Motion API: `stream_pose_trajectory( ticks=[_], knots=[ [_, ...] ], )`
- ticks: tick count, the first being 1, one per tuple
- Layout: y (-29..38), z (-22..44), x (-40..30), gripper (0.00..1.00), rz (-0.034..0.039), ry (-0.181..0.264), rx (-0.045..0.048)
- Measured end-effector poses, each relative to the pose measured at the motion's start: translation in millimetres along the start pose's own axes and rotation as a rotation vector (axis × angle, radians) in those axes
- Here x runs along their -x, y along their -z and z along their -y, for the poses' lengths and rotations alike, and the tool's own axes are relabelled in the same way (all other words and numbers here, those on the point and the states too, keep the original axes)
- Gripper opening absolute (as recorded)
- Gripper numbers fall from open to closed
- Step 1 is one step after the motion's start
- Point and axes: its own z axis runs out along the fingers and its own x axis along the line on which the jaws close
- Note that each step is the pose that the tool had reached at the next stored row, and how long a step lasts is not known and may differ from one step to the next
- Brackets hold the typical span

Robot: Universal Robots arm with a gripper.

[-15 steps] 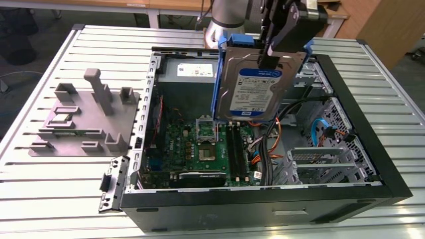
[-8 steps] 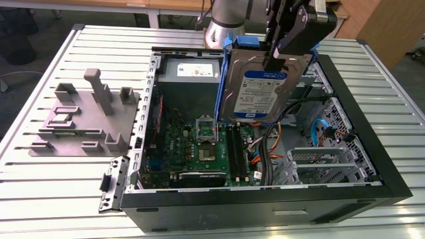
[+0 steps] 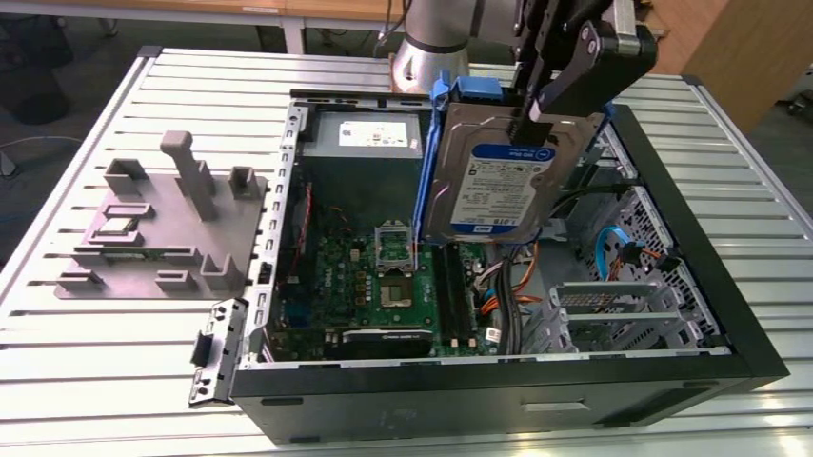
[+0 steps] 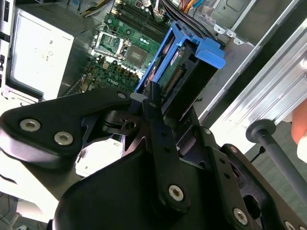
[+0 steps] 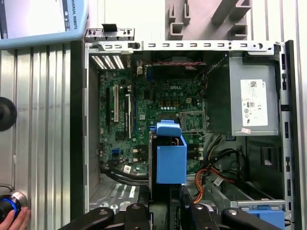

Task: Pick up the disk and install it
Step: 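Pick up the disk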

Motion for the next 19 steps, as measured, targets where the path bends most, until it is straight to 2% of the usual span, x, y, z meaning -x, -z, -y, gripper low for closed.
stream_pose_trajectory(
  ticks=[6, 12, 19],
  knots=[
    [0.2, 0.8, -4.2, 0.35, -0.0004, 0.000, 0.0000],
    [0.8, 0.8, -4.5, 0.35, -0.0004, 0.000, 0.0000],
    [6.9, 0.5, -4.4, 0.35, -0.0004, 0.000, 0.0000]
  ],
)
